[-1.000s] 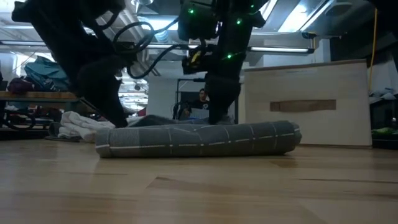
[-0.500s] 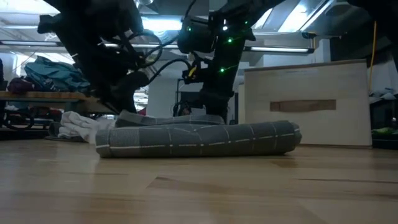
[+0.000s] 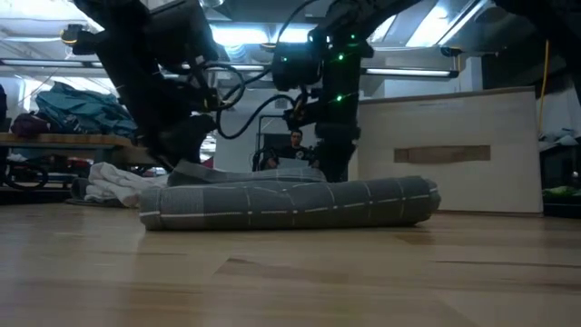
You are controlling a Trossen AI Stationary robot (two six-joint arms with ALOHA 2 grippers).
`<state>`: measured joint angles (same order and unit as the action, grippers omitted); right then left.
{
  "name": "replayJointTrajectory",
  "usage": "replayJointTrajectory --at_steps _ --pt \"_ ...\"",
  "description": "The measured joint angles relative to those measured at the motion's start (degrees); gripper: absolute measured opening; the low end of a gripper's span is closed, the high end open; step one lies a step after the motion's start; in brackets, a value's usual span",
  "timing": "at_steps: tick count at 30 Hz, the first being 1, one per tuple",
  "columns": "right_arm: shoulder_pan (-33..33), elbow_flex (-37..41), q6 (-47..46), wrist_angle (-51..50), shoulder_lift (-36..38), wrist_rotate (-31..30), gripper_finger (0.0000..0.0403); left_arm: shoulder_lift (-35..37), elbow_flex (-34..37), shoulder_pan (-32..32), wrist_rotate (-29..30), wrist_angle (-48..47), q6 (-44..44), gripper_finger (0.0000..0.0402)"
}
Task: Fold towel
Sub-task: Fold the gray white kitchen towel
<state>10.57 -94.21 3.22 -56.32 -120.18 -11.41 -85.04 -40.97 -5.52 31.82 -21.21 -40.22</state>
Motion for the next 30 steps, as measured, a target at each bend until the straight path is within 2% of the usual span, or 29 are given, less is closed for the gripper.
replayJointTrajectory --at_steps 5,9,12,16,19,21,23,27,30 --pt "-0.11 -3.61 2.32 -8.32 0.06 2.48 0.0127 0.0 -0.01 -0.04 -3.53 0.01 3.65 0.0172" --pt "-0.02 -7.03 3.1 -14.41 0.05 3.14 0.0127 0.0 -1.28 0.05 -3.57 -0.52 4.19 0.0169" --pt "0.0 -10.01 4.72 -19.64 0.04 6.71 0.0127 0.34 -3.69 0.07 -3.56 -1.04 6.63 0.016" --pt "-0.01 -13.94 10.6 -26.57 0.81 20.09 0.0127 2.14 -7.8 0.07 -3.59 -1.83 12.33 0.0151" --pt "-0.04 -14.24 13.14 -28.37 3.72 30.59 0.0127 4.45 -11.17 0.04 -4.67 -5.76 13.75 0.015" --pt "-0.11 -13.75 13.31 -29.36 6.28 34.81 0.0127 6.24 -12.87 -0.12 -7.5 -8.4 13.67 0.015" --pt "-0.13 -13.37 13.05 -29.44 8.99 36.45 0.0127 8.17 -13.53 -0.41 -12.08 -9.5 13.09 0.015" --pt "-0.82 -12.92 10.65 -29.4 14.3 35.82 0.0127 9.73 -13.57 -2.39 -20.61 -11.09 11.83 0.0148" --pt "-2.13 -12.92 8.99 -29.24 17.87 35.41 0.0127 9.58 -13.51 -5.13 -23.69 -12.79 11.68 0.0147"
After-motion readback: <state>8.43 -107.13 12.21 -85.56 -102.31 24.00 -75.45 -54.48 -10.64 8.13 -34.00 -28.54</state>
